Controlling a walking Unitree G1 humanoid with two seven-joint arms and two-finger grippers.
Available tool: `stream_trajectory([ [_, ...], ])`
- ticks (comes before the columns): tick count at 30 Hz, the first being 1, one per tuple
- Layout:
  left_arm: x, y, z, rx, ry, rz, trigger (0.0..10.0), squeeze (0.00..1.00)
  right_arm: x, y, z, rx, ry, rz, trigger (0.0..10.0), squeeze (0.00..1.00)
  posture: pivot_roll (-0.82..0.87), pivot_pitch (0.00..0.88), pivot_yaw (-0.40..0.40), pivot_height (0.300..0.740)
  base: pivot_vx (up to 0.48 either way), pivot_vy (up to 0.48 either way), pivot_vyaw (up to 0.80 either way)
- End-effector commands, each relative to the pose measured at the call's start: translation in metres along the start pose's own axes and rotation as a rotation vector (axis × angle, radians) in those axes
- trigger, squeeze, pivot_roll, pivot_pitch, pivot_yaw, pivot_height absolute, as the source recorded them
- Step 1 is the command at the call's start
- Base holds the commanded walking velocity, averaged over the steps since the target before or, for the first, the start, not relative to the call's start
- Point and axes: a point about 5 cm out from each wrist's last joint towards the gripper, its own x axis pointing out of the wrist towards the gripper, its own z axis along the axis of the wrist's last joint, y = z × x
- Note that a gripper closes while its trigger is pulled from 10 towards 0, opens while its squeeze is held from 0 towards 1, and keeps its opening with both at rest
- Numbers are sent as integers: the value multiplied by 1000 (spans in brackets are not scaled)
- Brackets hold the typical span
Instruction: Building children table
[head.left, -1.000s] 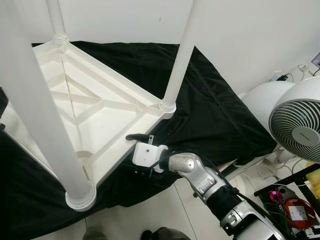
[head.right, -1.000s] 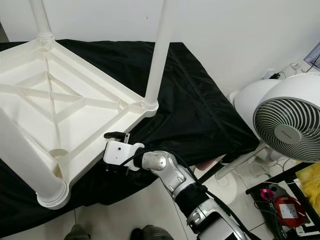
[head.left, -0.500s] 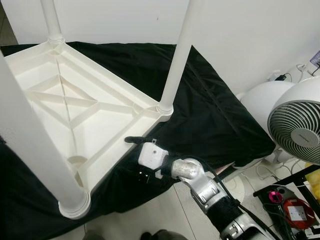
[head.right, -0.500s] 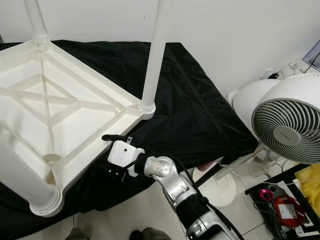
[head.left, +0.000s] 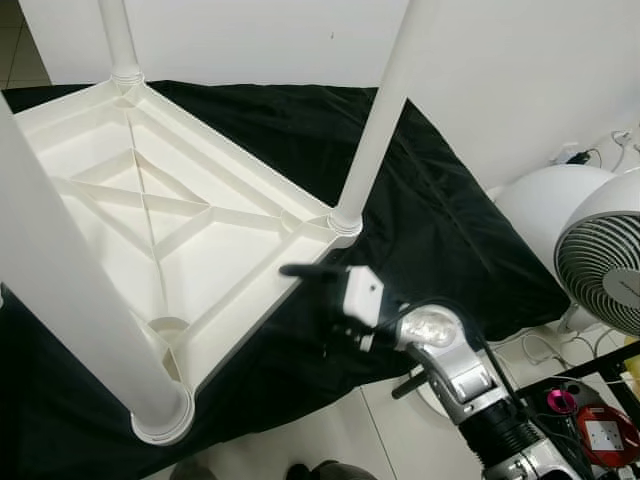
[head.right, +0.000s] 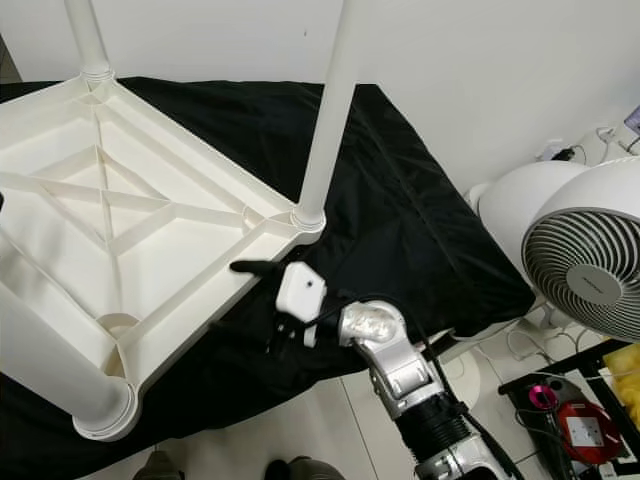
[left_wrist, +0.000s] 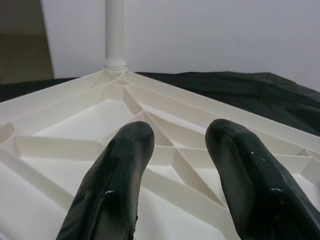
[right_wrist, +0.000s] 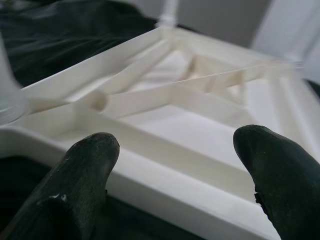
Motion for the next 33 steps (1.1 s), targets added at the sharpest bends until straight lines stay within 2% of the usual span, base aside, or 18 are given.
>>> stream_trajectory([
  [1,2,-4,1,31,-5,-4,10000,0,-4,-9,0,19,-3,-75,10000,0,87,114,-86,740,0,0,0],
  [2,5,-2,-1,54,-1,65,10000,0,-7,-20,4,52,-30,-216,10000,0,96,108,-92,740,0,0,0],
  [3,5,-2,-1,54,-1,65,10000,0,-7,-20,4,52,-30,-216,10000,0,96,108,-92,740,0,0,0],
  [5,8,-1,-2,58,-13,152,10000,0,-9,-29,4,59,-33,-370,10000,0,100,105,-96,740,0,0,0],
  [8,10,-1,-3,55,-13,176,10000,0,-10,-31,3,76,-26,-407,10000,0,100,105,-96,740,0,0,0],
  [11,14,-4,-5,86,-10,236,10000,0,-12,-35,1,101,-14,-487,10000,0,101,104,-100,740,0,0,0],
  [13,14,-4,-5,86,-10,236,10000,0,-12,-35,1,101,-14,-487,10000,0,101,104,-100,740,0,0,0],
  [15,20,-7,-8,128,-5,312,10000,0,-16,-43,-3,118,15,-620,10000,0,100,88,-105,740,0,0,0],
  [17,20,-7,-8,128,-5,312,10000,0,-16,-43,-3,118,15,-620,10000,0,100,88,-105,740,0,0,0],
  [20,27,-9,-9,113,-24,358,10000,0,-23,-53,-9,122,46,-742,10000,0,93,75,-98,740,0,0,0],
  [24,30,-9,-10,95,-30,368,10000,0,-25,-57,-9,115,51,-785,10000,0,92,69,-97,740,0,0,0],
  [27,35,-11,-14,72,-32,366,10000,0,-30,-62,-8,106,59,-843,10000,0,91,61,-94,740,0,0,488],
  [33,40,-14,-18,55,-31,361,10000,0,-32,-64,-12,101,85,-872,10000,0,91,49,-94,740,0,0,701],
])
